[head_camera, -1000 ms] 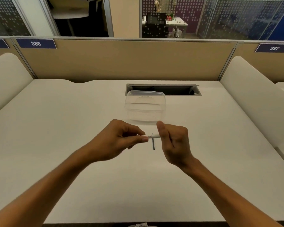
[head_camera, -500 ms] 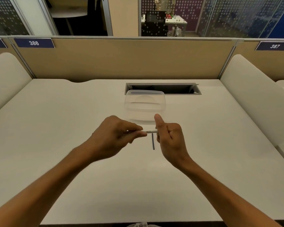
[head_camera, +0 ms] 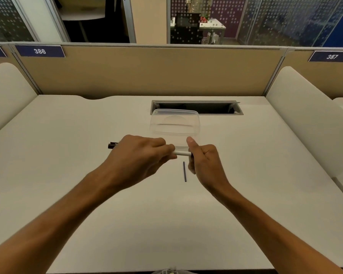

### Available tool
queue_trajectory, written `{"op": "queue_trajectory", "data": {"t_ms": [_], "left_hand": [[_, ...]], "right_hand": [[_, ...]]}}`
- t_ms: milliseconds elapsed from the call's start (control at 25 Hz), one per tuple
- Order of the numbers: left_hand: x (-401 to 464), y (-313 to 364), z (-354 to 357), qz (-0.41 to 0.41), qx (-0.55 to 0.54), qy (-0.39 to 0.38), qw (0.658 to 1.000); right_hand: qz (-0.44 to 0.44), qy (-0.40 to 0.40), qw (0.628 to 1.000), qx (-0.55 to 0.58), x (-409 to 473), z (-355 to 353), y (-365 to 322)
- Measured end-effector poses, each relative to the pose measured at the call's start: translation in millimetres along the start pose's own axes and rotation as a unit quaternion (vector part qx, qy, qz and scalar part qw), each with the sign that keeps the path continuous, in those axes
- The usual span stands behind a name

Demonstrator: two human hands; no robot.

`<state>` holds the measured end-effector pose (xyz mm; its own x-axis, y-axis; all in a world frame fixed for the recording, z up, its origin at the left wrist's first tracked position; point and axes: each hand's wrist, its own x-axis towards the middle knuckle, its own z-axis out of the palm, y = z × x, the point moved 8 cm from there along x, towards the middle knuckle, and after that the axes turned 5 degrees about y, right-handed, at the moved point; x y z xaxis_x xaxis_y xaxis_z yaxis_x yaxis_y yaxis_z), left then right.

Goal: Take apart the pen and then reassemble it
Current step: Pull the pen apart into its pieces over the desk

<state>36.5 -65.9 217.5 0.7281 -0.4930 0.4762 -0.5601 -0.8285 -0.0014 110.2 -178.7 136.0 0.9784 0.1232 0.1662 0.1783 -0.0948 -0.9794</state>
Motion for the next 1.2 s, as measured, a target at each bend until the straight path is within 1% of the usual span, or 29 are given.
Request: {"op": "queue_trajectory", "data": {"t_ms": [40, 80, 120, 160, 240, 280, 320, 360, 400, 440, 480, 520, 560, 600, 640, 680, 720, 760, 800, 840, 880, 920, 960, 1000, 1040, 1080, 1160, 1200], "left_hand": [[-1, 4, 3, 0.029, 0.055, -0.011, 0.998], [-1, 5, 4, 0.044, 0.080, -0.013, 0.996], [-2, 6, 5, 0.054, 0.089, -0.010, 0.995], [-2, 4, 6, 0.053, 0.089, -0.011, 0.995], [-1, -1, 7, 0.021, 0.037, -0.029, 0.999], [2, -6, 5, -0.013, -0.010, -0.026, 1.000], [4, -14, 3, -0.060, -0.083, -0.025, 0.994], [5, -24, 5, -0.115, -0.184, -0.036, 0.976], [5, -33, 11, -0.168, -0.296, -0.063, 0.938], [4, -38, 18, -0.210, -0.393, -0.108, 0.888], [3, -39, 24, -0.232, -0.459, -0.156, 0.843], [1, -38, 28, -0.234, -0.493, -0.197, 0.814], [0, -36, 30, -0.229, -0.506, -0.219, 0.802], [0, -36, 31, -0.228, -0.506, -0.220, 0.802], [2, -38, 32, -0.235, -0.492, -0.199, 0.814], [4, -40, 29, -0.240, -0.466, -0.163, 0.836], [7, -41, 22, -0.228, -0.416, -0.115, 0.873], [9, -39, 13, -0.184, -0.322, -0.062, 0.926], [10, -33, 4, -0.113, -0.190, -0.017, 0.975], [11, -23, 0, -0.039, -0.060, 0.007, 0.997], [10, -14, 0, 0.014, 0.032, 0.008, 0.999], [10, -9, 2, 0.044, 0.083, -0.001, 0.996], [10, -6, 1, 0.062, 0.113, 0.004, 0.992], [10, -4, 1, 0.075, 0.126, 0.013, 0.989], [9, -5, 1, 0.076, 0.121, 0.013, 0.990], [9, -6, 2, 0.069, 0.102, 0.004, 0.992], [11, -10, 0, 0.015, 0.020, -0.001, 1.000], [13, -18, -2, -0.041, -0.063, -0.011, 0.997]], "right_hand": [[0.080, -0.025, 0.996, 0.017, 0, 5, 13], [0.134, -0.048, 0.989, 0.031, -1, 8, 22], [0.166, -0.065, 0.983, 0.043, -2, 11, 25], [0.174, -0.072, 0.981, 0.050, -2, 11, 25], [0.130, -0.069, 0.988, 0.044, -1, 11, 19], [0.089, -0.057, 0.994, 0.038, 0, 10, 13], [0.036, -0.042, 0.998, 0.031, 1, 9, 4], [-0.032, -0.031, 0.999, 0.018, 1, 7, -9], [-0.131, -0.019, 0.991, -0.011, 0, 4, -26], [-0.255, -0.009, 0.965, -0.061, -5, 1, -46], [-0.381, -0.001, 0.916, -0.123, -14, 1, -63], [-0.489, 0.009, 0.856, -0.169, -24, 2, -74], [-0.554, 0.020, 0.808, -0.197, -30, 2, -79], [-0.583, 0.035, 0.783, -0.212, -31, 1, -81], [-0.576, 0.046, 0.787, -0.215, -27, -2, -79], [-0.535, 0.050, 0.818, -0.208, -20, -4, -76], [-0.461, 0.053, 0.866, -0.185, -12, -6, -69], [-0.362, 0.053, 0.920, -0.143, -3, -7, -57], [-0.239, 0.040, 0.966, -0.086, 5, -6, -39], [-0.110, 0.021, 0.993, -0.035, 12, -2, -20], [0.008, 0.000, 1.000, 0.000, 14, 2, -3], [0.101, -0.026, 0.994, 0.023, 13, 7, 11], [0.161, -0.050, 0.985, 0.044, 11, 11, 19], [0.185, -0.065, 0.979, 0.061, 10, 13, 22], [0.181, -0.072, 0.979, 0.067, 10, 13, 20], [0.153, -0.072, 0.984, 0.061, 10, 12, 17], [0.054, -0.046, 0.997, 0.033, 11, 8, 3], [-0.019, -0.029, 0.999, 0.018, 10, 5, -10]]}}
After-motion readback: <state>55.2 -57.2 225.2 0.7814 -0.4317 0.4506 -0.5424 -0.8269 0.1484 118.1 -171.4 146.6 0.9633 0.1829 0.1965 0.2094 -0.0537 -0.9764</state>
